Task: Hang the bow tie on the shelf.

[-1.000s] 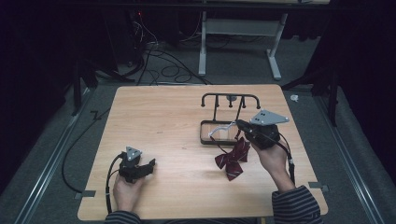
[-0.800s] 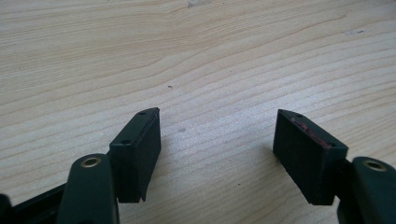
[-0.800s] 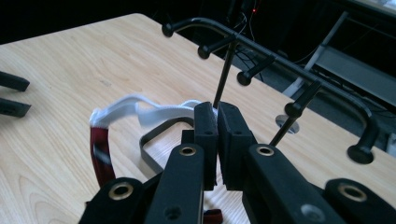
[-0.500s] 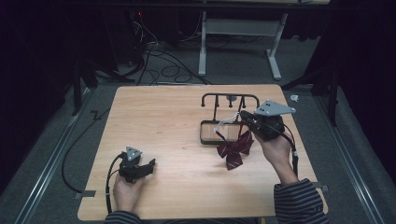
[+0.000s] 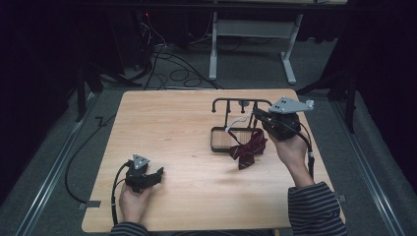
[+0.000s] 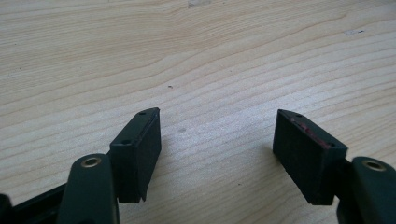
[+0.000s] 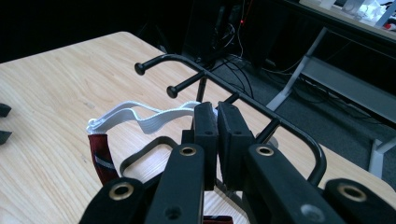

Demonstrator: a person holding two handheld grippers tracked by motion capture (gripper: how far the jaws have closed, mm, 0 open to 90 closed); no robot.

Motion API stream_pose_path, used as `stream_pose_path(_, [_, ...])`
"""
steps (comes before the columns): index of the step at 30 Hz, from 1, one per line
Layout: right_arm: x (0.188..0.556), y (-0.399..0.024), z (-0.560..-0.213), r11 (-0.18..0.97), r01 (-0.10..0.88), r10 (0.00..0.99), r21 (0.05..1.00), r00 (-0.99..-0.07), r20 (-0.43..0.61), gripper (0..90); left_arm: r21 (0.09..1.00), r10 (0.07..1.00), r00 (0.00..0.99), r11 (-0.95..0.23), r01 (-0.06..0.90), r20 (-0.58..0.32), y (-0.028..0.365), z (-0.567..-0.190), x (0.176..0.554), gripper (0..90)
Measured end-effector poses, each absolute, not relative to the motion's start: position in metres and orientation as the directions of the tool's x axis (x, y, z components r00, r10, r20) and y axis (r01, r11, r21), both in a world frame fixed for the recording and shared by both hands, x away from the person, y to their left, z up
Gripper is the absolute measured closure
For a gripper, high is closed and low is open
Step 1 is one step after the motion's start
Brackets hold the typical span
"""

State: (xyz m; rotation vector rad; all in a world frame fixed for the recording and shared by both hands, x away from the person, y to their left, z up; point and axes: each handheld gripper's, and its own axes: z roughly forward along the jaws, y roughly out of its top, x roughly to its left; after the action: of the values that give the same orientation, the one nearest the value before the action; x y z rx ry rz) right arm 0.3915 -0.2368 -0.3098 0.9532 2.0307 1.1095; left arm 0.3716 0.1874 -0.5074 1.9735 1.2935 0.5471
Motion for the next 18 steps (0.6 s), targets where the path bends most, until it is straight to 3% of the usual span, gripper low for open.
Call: stream_pose_path(18, [0.4026,-0.2331,-0.3015,0.375,0.292,0.829,0.88,-0.53,-0.178,89.2,0.748,0.911,0.411,-0.252,0.614,-0.03,0.1874,-0.5074,0.3716,33.0])
